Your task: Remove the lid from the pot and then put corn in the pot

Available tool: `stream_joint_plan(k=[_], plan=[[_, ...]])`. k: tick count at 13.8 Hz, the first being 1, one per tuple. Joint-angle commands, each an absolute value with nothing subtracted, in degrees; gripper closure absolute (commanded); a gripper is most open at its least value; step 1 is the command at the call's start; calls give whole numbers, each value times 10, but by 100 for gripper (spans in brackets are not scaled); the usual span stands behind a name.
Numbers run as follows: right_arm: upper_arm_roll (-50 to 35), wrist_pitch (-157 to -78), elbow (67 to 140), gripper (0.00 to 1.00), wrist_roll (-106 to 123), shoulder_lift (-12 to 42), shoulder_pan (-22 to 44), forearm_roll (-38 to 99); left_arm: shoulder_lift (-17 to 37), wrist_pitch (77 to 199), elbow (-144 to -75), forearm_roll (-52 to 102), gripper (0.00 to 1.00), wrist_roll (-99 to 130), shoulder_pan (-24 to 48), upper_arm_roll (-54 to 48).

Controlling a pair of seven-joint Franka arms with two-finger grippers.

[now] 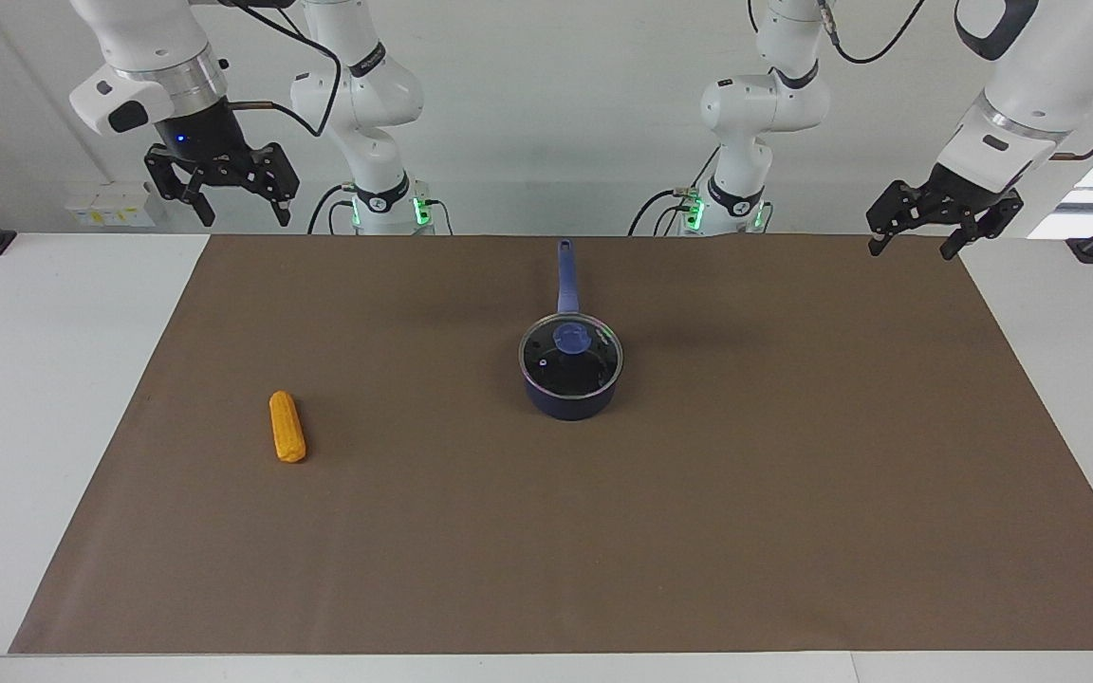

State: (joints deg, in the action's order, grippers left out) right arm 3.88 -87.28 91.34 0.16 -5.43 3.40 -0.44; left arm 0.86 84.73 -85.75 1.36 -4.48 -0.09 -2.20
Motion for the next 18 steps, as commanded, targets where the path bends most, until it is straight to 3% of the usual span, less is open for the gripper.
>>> stream_joint_plan(k=[1, 10, 18], plan=[[37, -861, 918, 0, 15, -63, 30, -10, -3, 867, -879, 0, 0, -53, 5, -19], [37, -864, 921, 0, 14, -65, 30, -9, -11, 867, -903, 1, 0, -64, 11, -22], [38, -864, 922, 0, 15, -65, 29, -9, -12, 939, -988, 8, 0, -95, 75, -23]])
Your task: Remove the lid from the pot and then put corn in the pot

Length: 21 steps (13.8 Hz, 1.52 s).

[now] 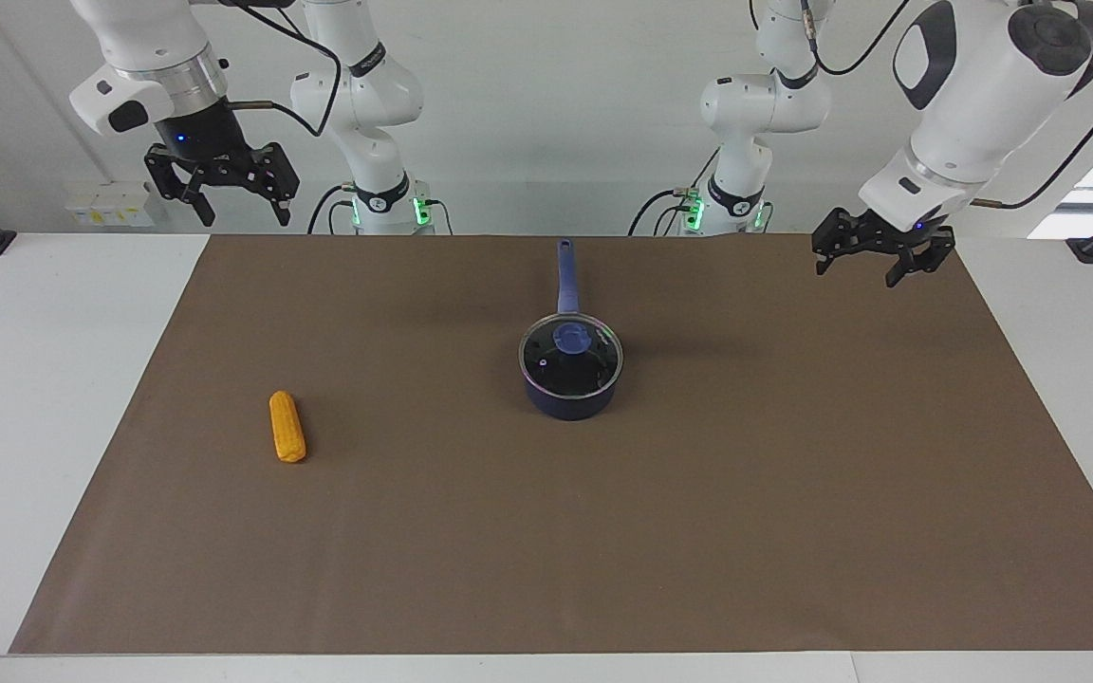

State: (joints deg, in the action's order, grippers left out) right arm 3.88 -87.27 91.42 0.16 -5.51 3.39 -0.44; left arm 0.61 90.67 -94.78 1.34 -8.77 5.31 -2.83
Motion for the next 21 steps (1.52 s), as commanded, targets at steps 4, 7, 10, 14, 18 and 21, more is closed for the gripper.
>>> stream_joint_plan(k=[4, 7, 10, 14, 18, 21], plan=[[38, -860, 917, 0, 15, -63, 29, -4, -7, 995, -1034, 9, 0, -83, 132, -22], [38, -865, 925, 0, 16, -66, 28, -7, -2, 1053, -1075, 10, 0, -64, 165, -23], [39, -922, 958, 0, 46, -55, 26, -7, 19, 1105, -1101, 11, 0, 13, 215, -23], [38, -1013, 992, 0, 96, -1, 27, -2, 70, 1187, -1098, 15, 0, 217, 296, -23], [38, -1103, 1015, 0, 185, 67, 27, -2, 118, 1199, -1047, 15, 0, 358, 350, -22], [38, -1177, 1027, 0, 229, 101, 28, -2, 144, 1179, -992, 17, 0, 408, 362, -22]])
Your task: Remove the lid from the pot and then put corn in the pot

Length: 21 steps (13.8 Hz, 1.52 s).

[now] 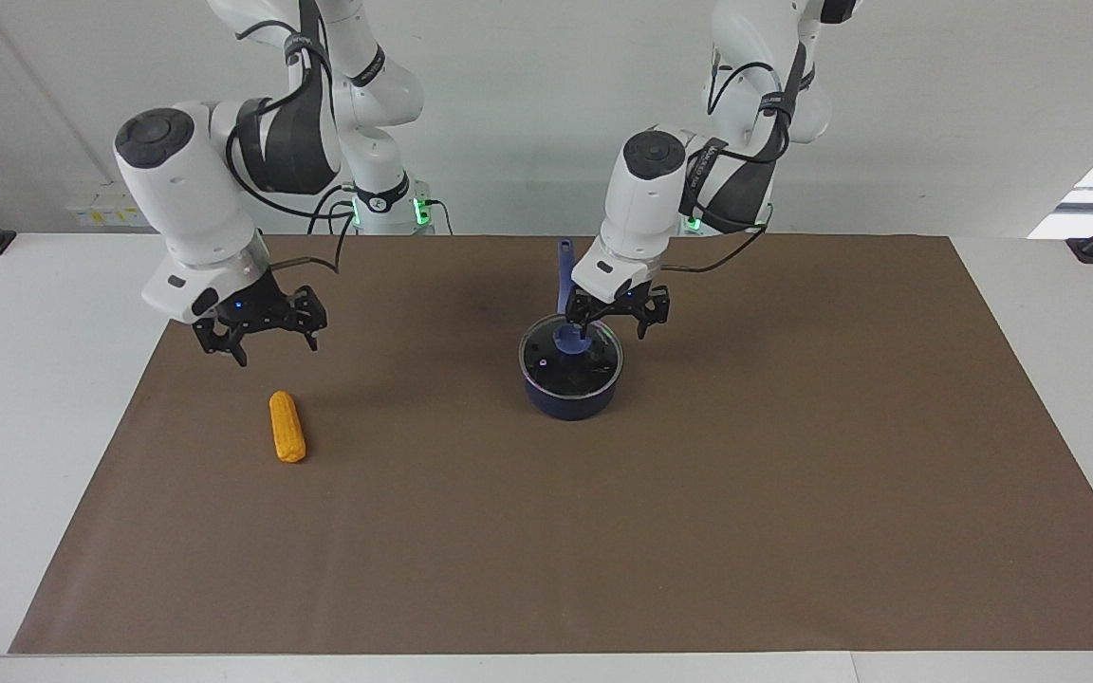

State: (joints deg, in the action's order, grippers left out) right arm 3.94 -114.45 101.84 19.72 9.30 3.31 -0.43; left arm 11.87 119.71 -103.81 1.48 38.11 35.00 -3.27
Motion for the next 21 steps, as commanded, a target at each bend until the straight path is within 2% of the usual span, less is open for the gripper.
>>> stream_joint_plan(k=[1, 4, 8, 12, 13, 14, 16, 17, 19, 20, 21], plan=[[38, -1182, 1032, 0, 230, 103, 30, -2, 149, 1173, -978, 18, 0, 436, 371, -22], [39, -1187, 1034, 0, 264, 124, 26, -7, 194, 1137, -929, 11, 0, 491, 389, -21], [38, -1266, 1063, 0, 350, 177, 14, -6, 203, 1146, -943, 11, 0, 501, 392, -22], [38, -1307, 1095, 0, 427, 196, -4, 1, 203, 1139, -945, 11, 0, 502, 392, -21], [38, -1313, 1101, 0, 435, 196, -4, 1, 203, 1141, -946, 11, 4, 502, 391, -21], [38, -1313, 1103, 0, 439, 196, -4, 1, 203, 1141, -946, 11, 14, 502, 391, -21], [38, -1328, 1111, 0, 445, 203, -11, 1, 203, 1142, -947, 11, 80, 502, 392, -22], [38, -1334, 1115, 0, 444, 206, -11, 1, 203, 1141, -948, 12, 100, 501, 391, -22], [38, -1350, 1119, 4, 446, 213, -12, 1, 203, 1142, -947, 17, 100, 501, 389, -22], [38, -1350, 1119, 17, 445, 213, -12, 1, 203, 1141, -944, 17, 100, 501, 389, -22], [38, -1349, 1119, 43, 444, 213, -12, 1, 202, 1142, -941, 17, 100, 501, 388, -22]])
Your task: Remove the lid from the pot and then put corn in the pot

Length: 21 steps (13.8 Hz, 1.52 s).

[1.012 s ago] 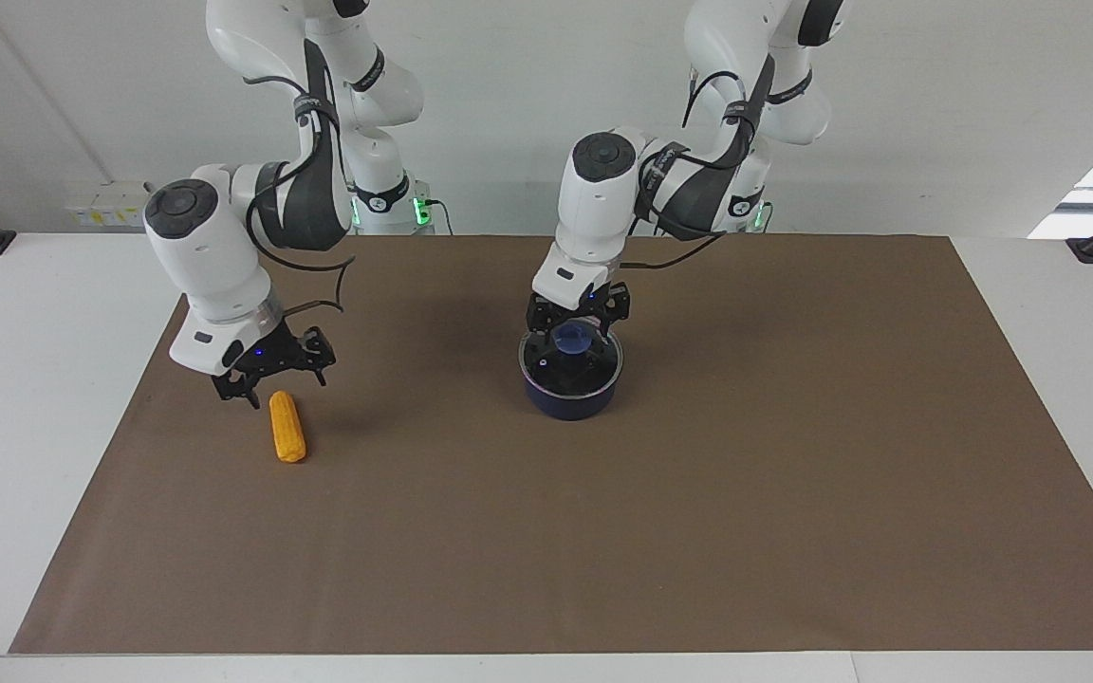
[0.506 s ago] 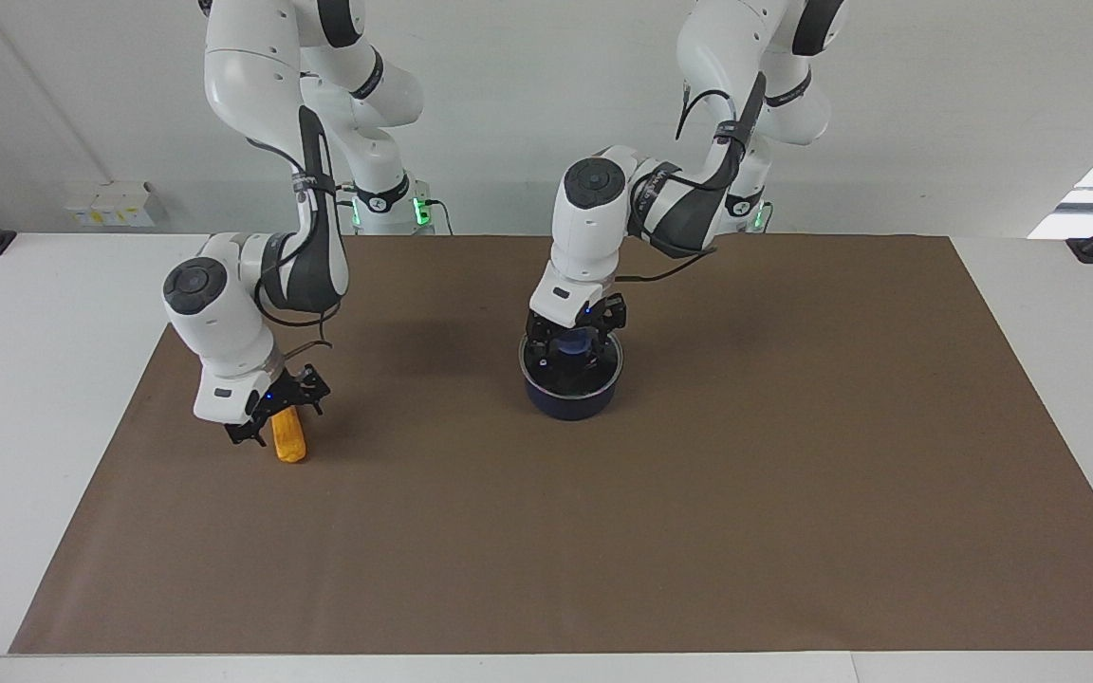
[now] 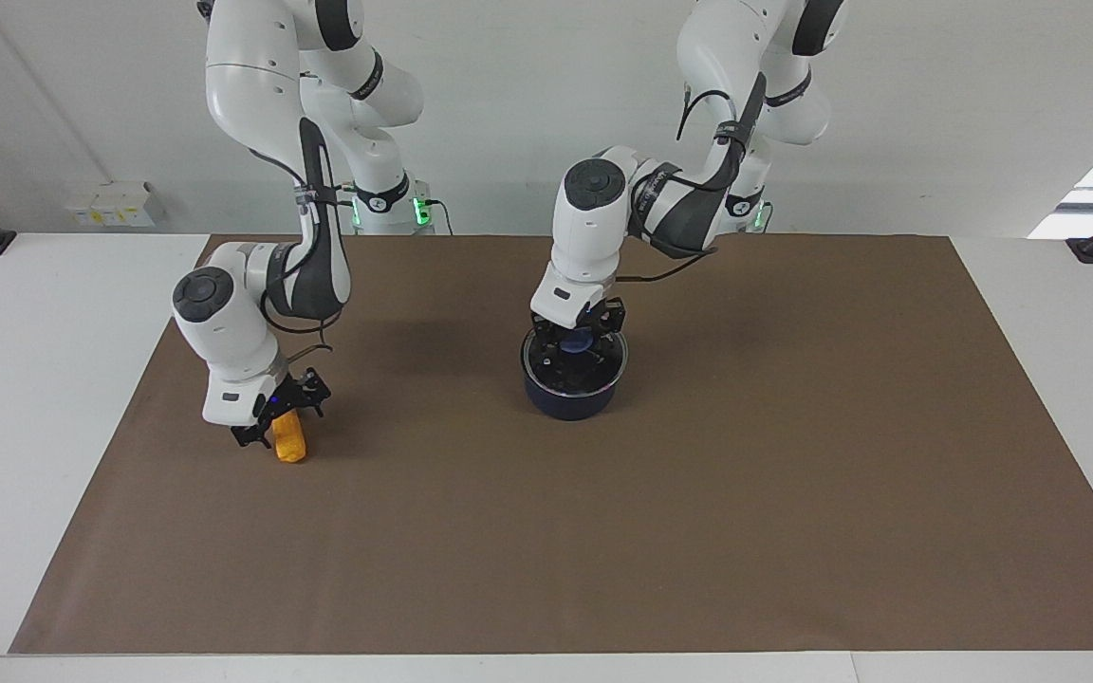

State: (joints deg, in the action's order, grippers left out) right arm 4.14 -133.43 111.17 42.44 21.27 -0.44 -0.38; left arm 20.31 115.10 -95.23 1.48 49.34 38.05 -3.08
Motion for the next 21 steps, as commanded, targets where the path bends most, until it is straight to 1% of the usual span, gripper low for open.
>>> stream_joint_plan(k=[1, 2, 4, 6, 8, 9, 12, 14, 16, 17, 21], plan=[[38, -1347, 1118, 82, 438, 213, -12, 1, 201, 1142, -939, 18, 100, 500, 387, -22], [38, -1343, 1115, 100, 437, 214, -12, 1, 199, 1142, -938, 16, 100, 499, 384, -22], [37, -1337, 1106, 100, 429, 211, -11, 4, 193, 1136, -927, 11, 100, 496, 380, -19], [37, -1314, 1093, 100, 418, 199, -11, 4, 191, 1136, -925, 7, 100, 490, 374, -15], [36, -1272, 1078, 100, 390, 173, -11, 4, 185, 1135, -925, -7, 100, 458, 363, -15], [35, -1250, 1074, 100, 367, 151, -6, 4, 179, 1131, -926, -11, 100, 434, 352, -15], [12, -1142, 1040, 100, 254, 94, -4, 4, 170, 1124, -932, -9, 100, 333, 303, -15], [-10, -1093, 1021, 100, 179, 67, -3, 2, 170, 1119, -939, -8, 100, 269, 268, -15], [-19, -1053, 1007, 100, 97, 47, 29, -8, 170, 1118, -942, -6, 100, 203, 230, -15], [-19, -1041, 1002, 100, 57, 46, 49, -9, 169, 1117, -947, -5, 100, 177, 221, -15], [-23, -1045, 998, 100, -102, 47, 139, -3, 160, 1126, -973, -3, 100, 73, 161, -15]])
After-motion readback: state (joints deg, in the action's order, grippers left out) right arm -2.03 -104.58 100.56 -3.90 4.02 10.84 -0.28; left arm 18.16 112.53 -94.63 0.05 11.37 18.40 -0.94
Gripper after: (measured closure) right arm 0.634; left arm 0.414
